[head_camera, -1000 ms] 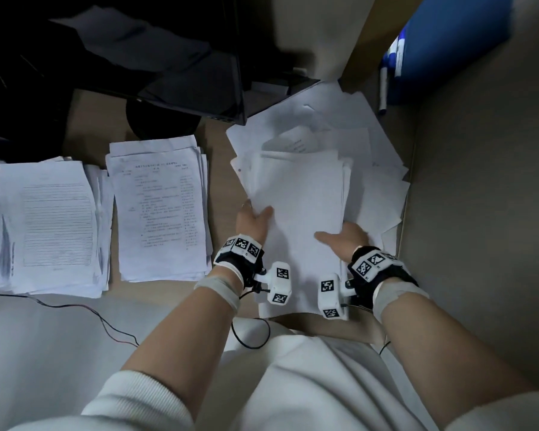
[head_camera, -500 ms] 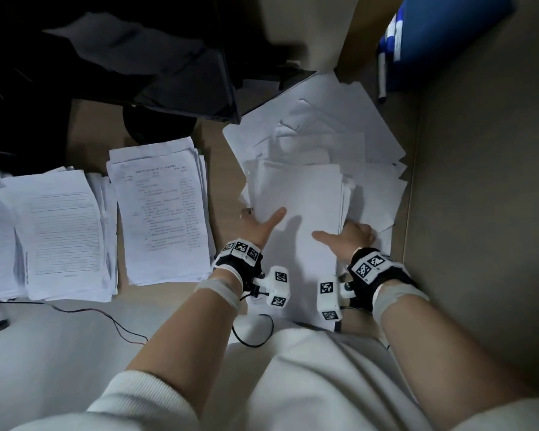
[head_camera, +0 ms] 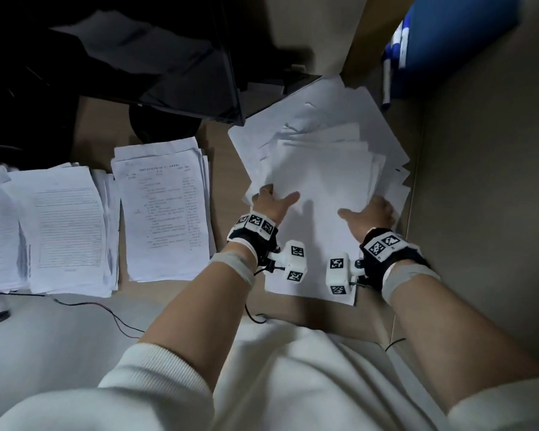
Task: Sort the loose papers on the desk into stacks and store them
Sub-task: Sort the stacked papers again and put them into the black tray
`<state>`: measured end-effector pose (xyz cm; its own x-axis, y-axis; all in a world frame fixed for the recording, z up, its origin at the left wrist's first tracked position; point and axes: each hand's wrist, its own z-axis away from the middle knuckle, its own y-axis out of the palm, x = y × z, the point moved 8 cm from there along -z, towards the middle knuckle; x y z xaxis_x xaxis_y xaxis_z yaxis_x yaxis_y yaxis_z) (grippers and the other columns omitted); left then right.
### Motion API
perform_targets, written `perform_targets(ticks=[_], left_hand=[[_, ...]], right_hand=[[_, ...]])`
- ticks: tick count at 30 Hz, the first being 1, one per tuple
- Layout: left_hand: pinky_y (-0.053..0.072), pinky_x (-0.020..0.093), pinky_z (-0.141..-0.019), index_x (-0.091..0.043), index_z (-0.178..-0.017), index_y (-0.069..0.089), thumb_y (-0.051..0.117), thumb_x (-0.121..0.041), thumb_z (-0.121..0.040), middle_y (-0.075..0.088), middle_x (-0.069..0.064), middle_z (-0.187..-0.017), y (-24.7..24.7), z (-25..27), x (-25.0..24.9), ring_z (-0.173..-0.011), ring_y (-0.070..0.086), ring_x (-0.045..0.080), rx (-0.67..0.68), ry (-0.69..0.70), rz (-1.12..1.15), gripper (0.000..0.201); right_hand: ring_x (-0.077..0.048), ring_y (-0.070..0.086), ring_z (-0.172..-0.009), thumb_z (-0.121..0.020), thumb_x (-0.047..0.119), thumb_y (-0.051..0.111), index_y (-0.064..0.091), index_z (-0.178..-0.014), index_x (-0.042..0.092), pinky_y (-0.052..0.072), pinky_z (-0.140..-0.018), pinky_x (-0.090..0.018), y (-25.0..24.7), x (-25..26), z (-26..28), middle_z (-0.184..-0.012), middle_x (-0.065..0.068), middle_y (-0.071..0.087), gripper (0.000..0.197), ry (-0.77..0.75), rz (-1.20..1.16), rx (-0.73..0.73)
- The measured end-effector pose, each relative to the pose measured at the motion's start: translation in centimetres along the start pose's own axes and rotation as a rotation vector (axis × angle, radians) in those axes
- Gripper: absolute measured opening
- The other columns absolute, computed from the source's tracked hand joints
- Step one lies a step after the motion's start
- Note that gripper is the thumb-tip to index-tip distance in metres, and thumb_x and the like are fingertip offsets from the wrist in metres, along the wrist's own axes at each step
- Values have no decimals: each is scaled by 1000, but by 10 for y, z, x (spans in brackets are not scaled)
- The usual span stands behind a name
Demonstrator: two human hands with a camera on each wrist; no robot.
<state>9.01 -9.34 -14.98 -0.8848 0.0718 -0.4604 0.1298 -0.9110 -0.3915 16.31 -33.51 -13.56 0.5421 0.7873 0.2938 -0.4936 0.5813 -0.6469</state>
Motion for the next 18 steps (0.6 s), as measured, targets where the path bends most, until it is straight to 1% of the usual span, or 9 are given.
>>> perform_targets(ticks=[2, 5, 8, 10, 12, 14, 15, 16, 18], left_hand=[[42, 43, -110, -8, -147, 35, 81, -46, -78, 48, 15, -145, 3, -5, 3, -130, 51, 33, -30, -26, 44, 91], [45, 41, -107, -3, -139, 38, 87, -35, -73, 54, 14, -137, 4, -4, 10, -126, 55, 31, -70, -50, 113, 88], [46, 41, -107, -5, -139, 37, 88, -35, -71, 54, 14, -137, 3, 0, 17, -124, 57, 30, -90, -41, 117, 90], [38, 31, -111, -9, -144, 36, 85, -32, -75, 40, 10, -146, -3, 6, 19, -123, 52, 22, -129, 12, 90, 88], [32, 19, -100, -13, -145, 38, 80, -24, -82, 28, 4, -143, -10, 15, 23, -113, 42, 13, -159, 59, 100, 76], [35, 19, -91, -10, -135, 51, 76, -21, -85, 42, 6, -135, -16, 22, 37, -108, 50, 17, -165, 46, 106, 57], [41, 22, -87, -6, -131, 56, 76, -22, -85, 54, 10, -130, -19, 23, 45, -109, 59, 23, -159, 12, 120, 52], [45, 25, -84, -2, -128, 59, 75, -23, -85, 63, 14, -125, -22, 25, 51, -109, 64, 28, -148, -29, 150, 50], [49, 29, -84, 0, -128, 61, 74, -25, -87, 68, 17, -122, -21, 26, 58, -110, 66, 31, -113, -95, 228, 49]], right_hand=[[-38, 32, -139, -78, 35, 81, 24, -149, 5, 38, -106, -45, 2, -6, -5, -155, -14, 23, 96, 60, -42, 61], [-34, 44, -130, -75, 29, 83, 23, -145, 6, 41, -98, -38, 3, -5, -7, -146, -13, 36, 95, 62, -166, 55], [-21, 54, -109, -80, 29, 80, 39, -136, 5, 43, -92, -32, 20, -2, 3, -131, -2, 53, 74, 31, -206, 163], [-22, 63, -99, -80, 31, 80, 58, -123, 6, 50, -91, -33, 39, -1, 17, -120, -6, 67, 54, 17, -217, 264], [-27, 68, -95, -83, 28, 77, 65, -110, 7, 55, -91, -39, 54, 1, 32, -111, -11, 71, 37, -1, -204, 323], [-26, 66, -91, -87, 20, 73, 63, -91, 11, 54, -89, -37, 60, 6, 44, -103, -11, 72, 14, -39, -198, 350], [-25, 64, -88, -89, 17, 71, 59, -84, 13, 52, -87, -34, 60, 8, 46, -97, -9, 70, 14, -49, -196, 348], [-24, 61, -87, -90, 15, 69, 55, -83, 13, 50, -86, -33, 56, 12, 48, -94, -7, 67, 16, -69, -193, 331], [-25, 62, -93, -90, 17, 67, 60, -98, 10, 49, -86, -31, 40, 20, 45, -98, -5, 65, 13, -142, -166, 247]])
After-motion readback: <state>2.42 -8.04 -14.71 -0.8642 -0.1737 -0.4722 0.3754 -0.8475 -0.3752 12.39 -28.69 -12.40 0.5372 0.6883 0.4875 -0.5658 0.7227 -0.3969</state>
